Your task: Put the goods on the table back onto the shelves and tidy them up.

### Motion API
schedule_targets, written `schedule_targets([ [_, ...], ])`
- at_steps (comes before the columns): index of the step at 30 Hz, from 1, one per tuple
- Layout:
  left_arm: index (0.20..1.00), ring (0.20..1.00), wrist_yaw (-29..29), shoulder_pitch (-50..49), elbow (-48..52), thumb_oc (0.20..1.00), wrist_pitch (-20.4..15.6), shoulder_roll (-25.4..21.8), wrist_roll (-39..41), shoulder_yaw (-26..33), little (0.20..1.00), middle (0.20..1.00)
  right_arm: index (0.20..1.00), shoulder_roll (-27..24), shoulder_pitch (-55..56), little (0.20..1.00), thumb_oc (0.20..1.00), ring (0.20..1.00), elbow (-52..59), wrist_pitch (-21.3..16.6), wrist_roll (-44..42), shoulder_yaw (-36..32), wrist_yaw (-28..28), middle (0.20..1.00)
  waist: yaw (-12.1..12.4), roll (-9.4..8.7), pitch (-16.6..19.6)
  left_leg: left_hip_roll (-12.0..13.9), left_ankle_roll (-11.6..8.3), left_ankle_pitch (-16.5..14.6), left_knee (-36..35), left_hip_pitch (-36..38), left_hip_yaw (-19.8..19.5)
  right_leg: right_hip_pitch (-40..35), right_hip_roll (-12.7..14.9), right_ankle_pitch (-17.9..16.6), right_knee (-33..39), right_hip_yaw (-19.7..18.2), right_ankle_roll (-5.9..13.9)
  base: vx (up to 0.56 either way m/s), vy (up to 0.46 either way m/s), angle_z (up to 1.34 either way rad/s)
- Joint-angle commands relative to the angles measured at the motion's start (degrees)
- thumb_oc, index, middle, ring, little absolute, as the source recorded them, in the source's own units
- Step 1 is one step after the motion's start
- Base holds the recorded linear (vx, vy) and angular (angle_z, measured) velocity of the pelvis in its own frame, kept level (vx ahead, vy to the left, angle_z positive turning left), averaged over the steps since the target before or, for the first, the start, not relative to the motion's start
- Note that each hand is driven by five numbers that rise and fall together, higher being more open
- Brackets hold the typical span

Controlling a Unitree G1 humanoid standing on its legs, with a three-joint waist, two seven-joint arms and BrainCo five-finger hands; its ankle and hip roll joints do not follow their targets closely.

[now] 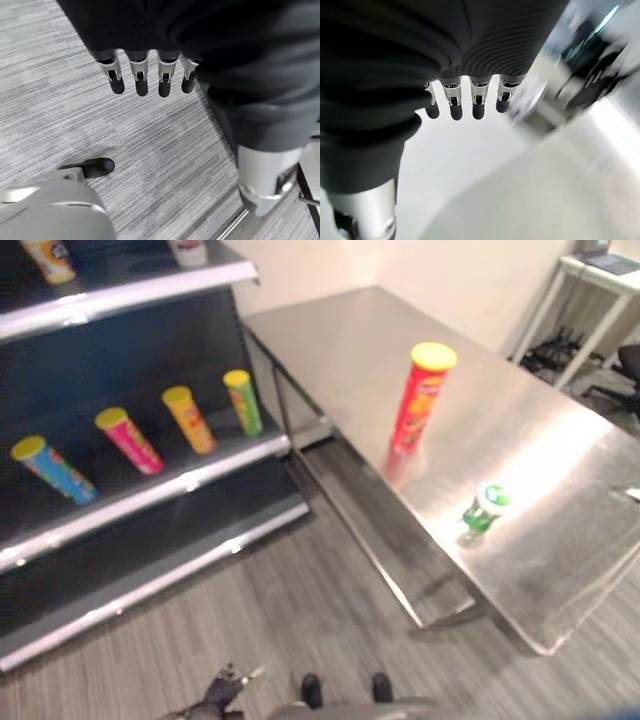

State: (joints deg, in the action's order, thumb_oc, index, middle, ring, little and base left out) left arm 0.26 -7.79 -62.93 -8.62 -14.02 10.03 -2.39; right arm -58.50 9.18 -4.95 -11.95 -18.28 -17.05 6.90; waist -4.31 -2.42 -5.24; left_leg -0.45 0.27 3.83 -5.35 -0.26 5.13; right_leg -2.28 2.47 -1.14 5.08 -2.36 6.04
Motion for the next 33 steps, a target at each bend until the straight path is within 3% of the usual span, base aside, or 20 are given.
schedule_targets([
  [1, 1.000, 1.000, -1.3, 2.4, -0.8, 1.000, -1.9, -1.9, -0.2, -1.4, 1.000, 1.000, 1.000, -6.0, -4.2, 1.000, 1.000, 1.000, 3.6, -2.1, -2.6, 4.2, 4.9, 1.000, 2.6, -1.64, 0.1, 3.0, -6.11, -3.9, 0.4, 2.4, 3.2, -2.1, 1.7, 2.7, -1.5, 2.3, 5.36, 0.01, -0.024, 0.10],
  [5, 1.000, 1.000, -1.4, 2.4, -1.0, 1.000, -1.9, -1.6, -0.4, -1.7, 1.000, 1.000, 1.000, -6.5, -5.1, 1.000, 1.000, 1.000, 3.5, -2.0, -1.9, 6.1, 5.3, 1.000, 2.6, -1.71, 0.1, 3.1, -6.16, -3.9, 0.4, 2.4, 3.0, -2.2, 1.7, 2.7, -1.4, 2.5, 5.33, 0.00, -0.009, 0.03],
  [7, 1.000, 1.000, -1.6, 2.4, -1.3, 1.000, -1.9, -1.0, -0.1, -2.4, 1.000, 1.000, 1.000, -7.6, -7.2, 1.000, 1.000, 1.000, 3.3, -1.6, 0.5, 12.9, 6.6, 1.000, 3.2, -1.66, 0.0, 3.2, -6.37, -3.6, 0.4, 2.1, 2.4, -2.3, 1.7, 2.8, -1.2, 3.3, 5.24, 0.01, -0.039, 0.01],
  [14, 1.000, 1.000, -1.0, 2.6, -1.1, 1.000, -2.0, -0.9, 0.1, -3.1, 1.000, 1.000, 1.000, -8.8, -12.2, 1.000, 1.000, 1.000, -0.3, -1.8, 9.3, 21.4, 4.2, 1.000, 4.0, -1.82, -0.5, 3.2, -6.55, -3.4, 0.4, 1.2, 1.5, -2.0, 1.9, 2.8, -1.2, 4.2, 5.30, 0.00, -0.019, 0.09],
  [27, 1.000, 1.000, 0.0, 2.9, -0.2, 1.000, -2.3, -1.8, 0.8, -3.9, 1.000, 1.000, 1.000, -8.1, -17.3, 1.000, 1.000, 1.000, -3.1, -1.8, 13.2, 29.9, 3.7, 1.000, 5.0, -2.19, -0.8, 3.3, -6.69, -3.0, 0.4, 0.6, 0.5, -2.1, 1.9, 3.1, -1.1, 5.3, 5.21, 0.00, -0.010, 0.06],
  [28, 1.000, 1.000, -0.1, 3.0, -0.5, 1.000, -2.3, -1.9, 0.6, -4.0, 1.000, 1.000, 0.564, -8.4, -18.1, 0.564, 0.564, 0.564, -3.0, -1.7, 14.0, 31.4, 4.1, 0.564, 5.2, -2.33, -0.8, 3.3, -6.72, -3.0, 0.4, 0.6, 0.3, -2.1, 1.9, 3.2, -1.2, 5.4, 5.18, 0.00, 0.000, 0.00],
  [29, 1.000, 1.000, 0.0, 3.1, -0.6, 1.000, -2.3, -1.8, 0.5, -4.0, 1.000, 1.000, 0.341, -8.8, -18.5, 0.341, 0.341, 0.341, -3.1, -1.7, 14.5, 32.2, 4.5, 0.341, 5.2, -2.39, -0.8, 3.3, -6.77, -3.0, 0.4, 0.7, 0.3, -2.2, 1.9, 3.2, -1.1, 5.5, 5.18, 0.00, 0.000, 0.00],
  [30, 1.000, 1.000, 0.0, 3.2, -0.5, 1.000, -2.3, -1.8, 0.6, -4.0, 1.000, 1.000, 0.200, -9.1, -18.7, 0.200, 0.200, 0.200, -3.0, -1.7, 15.1, 33.0, 4.7, 0.200, 5.2, -2.43, -0.9, 3.3, -6.80, -3.0, 0.4, 0.7, 0.3, -2.3, 1.8, 3.2, -1.2, 5.6, 5.14, 0.00, 0.000, 0.00],
  [33, 1.000, 1.000, 0.0, 3.2, -0.4, 1.000, -2.3, -1.7, 0.7, -3.9, 1.000, 1.000, 0.200, -9.7, -18.9, 0.200, 0.200, 0.200, -3.0, -1.6, 16.3, 33.9, 4.8, 0.200, 5.2, -2.50, -0.9, 3.3, -6.85, -3.0, 0.4, 0.8, 0.2, -2.5, 1.8, 3.3, -1.2, 5.8, 5.14, 0.00, 0.000, 0.00],
])
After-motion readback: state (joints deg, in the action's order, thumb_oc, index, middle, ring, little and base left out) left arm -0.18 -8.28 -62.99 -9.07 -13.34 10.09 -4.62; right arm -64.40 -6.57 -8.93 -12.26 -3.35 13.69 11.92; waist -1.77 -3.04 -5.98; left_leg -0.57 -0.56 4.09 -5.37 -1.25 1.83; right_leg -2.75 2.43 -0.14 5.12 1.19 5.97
